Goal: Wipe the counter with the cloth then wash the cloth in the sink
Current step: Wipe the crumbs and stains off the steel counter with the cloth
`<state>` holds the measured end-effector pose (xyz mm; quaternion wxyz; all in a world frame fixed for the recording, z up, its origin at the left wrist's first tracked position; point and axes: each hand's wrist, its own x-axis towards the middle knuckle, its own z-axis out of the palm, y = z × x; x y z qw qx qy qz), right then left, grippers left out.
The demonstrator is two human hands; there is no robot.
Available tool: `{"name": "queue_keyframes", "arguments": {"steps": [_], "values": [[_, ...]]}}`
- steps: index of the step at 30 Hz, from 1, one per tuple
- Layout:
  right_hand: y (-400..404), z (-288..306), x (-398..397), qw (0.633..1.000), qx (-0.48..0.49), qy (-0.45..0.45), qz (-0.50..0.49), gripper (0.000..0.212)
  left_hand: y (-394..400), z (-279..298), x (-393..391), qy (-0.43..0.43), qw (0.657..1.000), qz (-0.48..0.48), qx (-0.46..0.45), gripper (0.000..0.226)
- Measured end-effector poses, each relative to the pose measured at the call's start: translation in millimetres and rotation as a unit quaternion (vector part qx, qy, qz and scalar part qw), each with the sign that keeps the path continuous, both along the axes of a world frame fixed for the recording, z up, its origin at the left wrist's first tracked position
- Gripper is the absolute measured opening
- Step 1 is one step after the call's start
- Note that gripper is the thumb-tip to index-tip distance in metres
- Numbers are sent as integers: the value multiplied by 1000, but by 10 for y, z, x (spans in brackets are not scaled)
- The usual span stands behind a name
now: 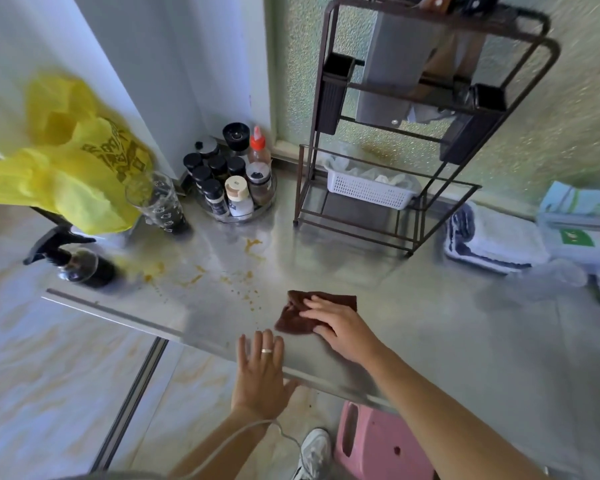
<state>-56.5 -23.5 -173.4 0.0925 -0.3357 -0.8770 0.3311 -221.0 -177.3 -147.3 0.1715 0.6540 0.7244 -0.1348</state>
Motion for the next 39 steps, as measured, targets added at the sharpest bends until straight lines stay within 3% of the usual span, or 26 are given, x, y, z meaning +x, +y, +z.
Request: {"name": "queue_keyframes", "arguments": {"steps": [2,5,10,13,19,25,27,30,33,37,39], "values": [[-30,17,123,999,27,-27,17,44,-46,-19,-186,-2,999,21,35,82],[51,22,280,999,33,-41,-11,46,-64,64,-469,20,995,72,67,88],[66,-144,-80,971,41,32,-231,37,-94,190,-735,79,985,154,24,72],[-78,-178,-567,941,27,50,-333,34,-118,149,-763,128,979,158,-22,81],[-763,-147,-959,974,48,28,-218,39,-100,76,-609,148,979,123,-73,81],[-964,-150,-398,986,133,-42,-91,39,17,88,-387,183,968,119,-127,69],[-881,-151,-55,978,174,-64,-94,37,33,88,-390,191,966,108,-138,62],[-688,-151,631,955,205,-80,-202,31,39,57,-438,187,966,88,-155,48],[-646,-217,1175,925,156,-66,-339,30,25,2,-470,179,967,62,-170,40],[-916,-328,684,847,100,-20,-523,36,0,-24,-477,169,971,68,-156,41],[-1114,-317,161,834,86,-5,-544,39,-1,-45,-488,165,973,74,-144,42]]}}
